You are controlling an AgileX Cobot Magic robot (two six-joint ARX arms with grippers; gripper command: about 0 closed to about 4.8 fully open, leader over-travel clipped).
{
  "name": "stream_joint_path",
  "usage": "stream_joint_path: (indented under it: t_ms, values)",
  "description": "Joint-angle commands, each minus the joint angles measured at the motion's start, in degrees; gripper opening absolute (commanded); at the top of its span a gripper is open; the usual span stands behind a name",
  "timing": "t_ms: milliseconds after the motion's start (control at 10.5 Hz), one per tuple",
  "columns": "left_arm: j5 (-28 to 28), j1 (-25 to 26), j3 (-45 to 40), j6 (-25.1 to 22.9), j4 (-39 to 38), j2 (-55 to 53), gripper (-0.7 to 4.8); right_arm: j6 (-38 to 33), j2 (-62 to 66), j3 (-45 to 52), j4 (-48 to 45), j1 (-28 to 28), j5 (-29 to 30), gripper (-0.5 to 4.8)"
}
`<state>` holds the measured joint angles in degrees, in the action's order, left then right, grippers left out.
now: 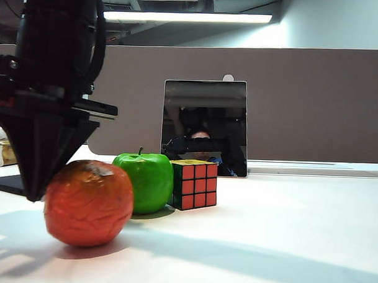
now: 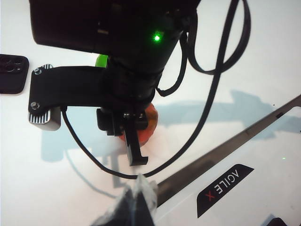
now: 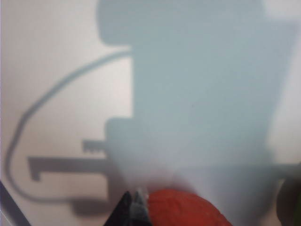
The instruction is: Move all the fruits on the tabletop near the face of the Rubik's cube that has the color most similar to each fruit.
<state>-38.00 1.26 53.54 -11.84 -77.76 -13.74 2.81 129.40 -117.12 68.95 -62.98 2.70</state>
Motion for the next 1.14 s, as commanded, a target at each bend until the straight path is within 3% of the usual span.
stream_joint_path:
  t_ms: [95,760,1139]
  values:
    - [-0.2,-0.09,0.22,-0.15,0.68,0.07,-0.05,-0.28,-0.39,-0.13,1.55,-0.09,-0.5,-0.01]
    - [-0.2,-0.11,0.22,-0.17,0.55,0.09,-0.05,-0.92,-0.39,-0.13,7.8,0.61,-8.2,-0.01]
    - [-0.17,-0.09,0.22,-0.2,0.72,0.09,-0.05,-0.9,-0.55,-0.15,6.14,-0.13,-3.41,0.0]
